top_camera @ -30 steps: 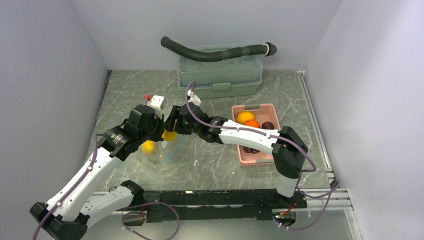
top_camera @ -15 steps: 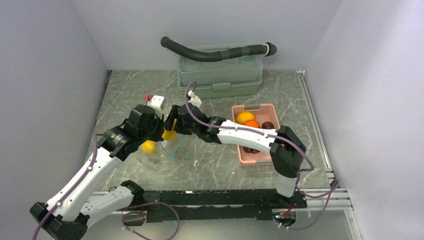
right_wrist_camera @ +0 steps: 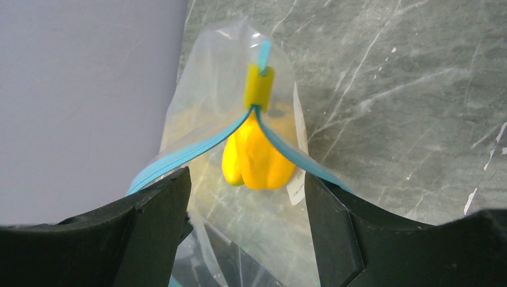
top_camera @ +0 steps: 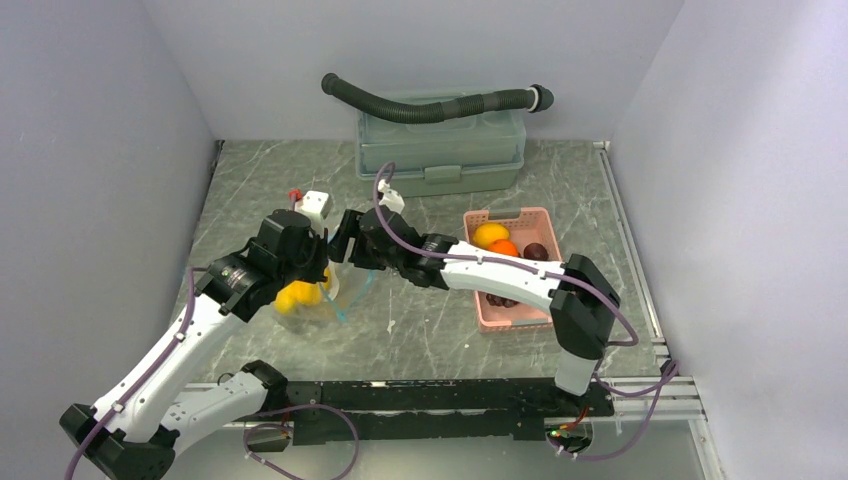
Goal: Place the food in the zip-top bag and seal the zipper
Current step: Place the fake vegetable in the zipper food storage bag.
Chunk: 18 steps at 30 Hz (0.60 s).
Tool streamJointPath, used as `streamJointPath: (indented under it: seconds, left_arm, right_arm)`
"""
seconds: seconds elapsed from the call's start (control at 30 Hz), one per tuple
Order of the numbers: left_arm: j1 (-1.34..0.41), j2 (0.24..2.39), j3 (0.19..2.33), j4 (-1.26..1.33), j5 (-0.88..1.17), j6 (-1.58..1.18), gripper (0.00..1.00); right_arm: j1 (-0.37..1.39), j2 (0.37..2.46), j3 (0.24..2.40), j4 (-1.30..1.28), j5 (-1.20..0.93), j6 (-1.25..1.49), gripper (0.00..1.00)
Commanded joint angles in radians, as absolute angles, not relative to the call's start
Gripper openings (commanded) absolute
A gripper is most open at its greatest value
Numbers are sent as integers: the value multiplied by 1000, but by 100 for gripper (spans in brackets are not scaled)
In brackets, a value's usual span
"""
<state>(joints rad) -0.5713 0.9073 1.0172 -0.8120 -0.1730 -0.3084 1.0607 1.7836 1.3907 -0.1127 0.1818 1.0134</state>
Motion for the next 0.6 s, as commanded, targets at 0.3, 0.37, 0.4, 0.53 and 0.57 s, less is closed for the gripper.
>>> streamJointPath:
  seconds: [0.3, 0.37, 0.4, 0.53, 0.57]
  left_arm:
    - [-569, 909, 1014, -788, -184, -313, 0]
    - [-569, 911, 1015, -791, -188, -313, 0]
    - [-569, 913, 1015, -792, -190, -314, 0]
    - [-569, 914, 1015, -795, -201, -320, 0]
    - [-569, 913, 1015, -794, -203, -320, 0]
  right_arm:
    - [1075, 1579, 1281, -154, 118, 917, 71]
    - [1075, 1534, 1258, -161, 120, 900, 71]
    - [1077, 1513, 1249, -169, 120, 890, 71]
    - [1082, 1438, 1236, -248, 176, 842, 70]
    - [1083, 1415, 1228, -272, 205, 832, 70]
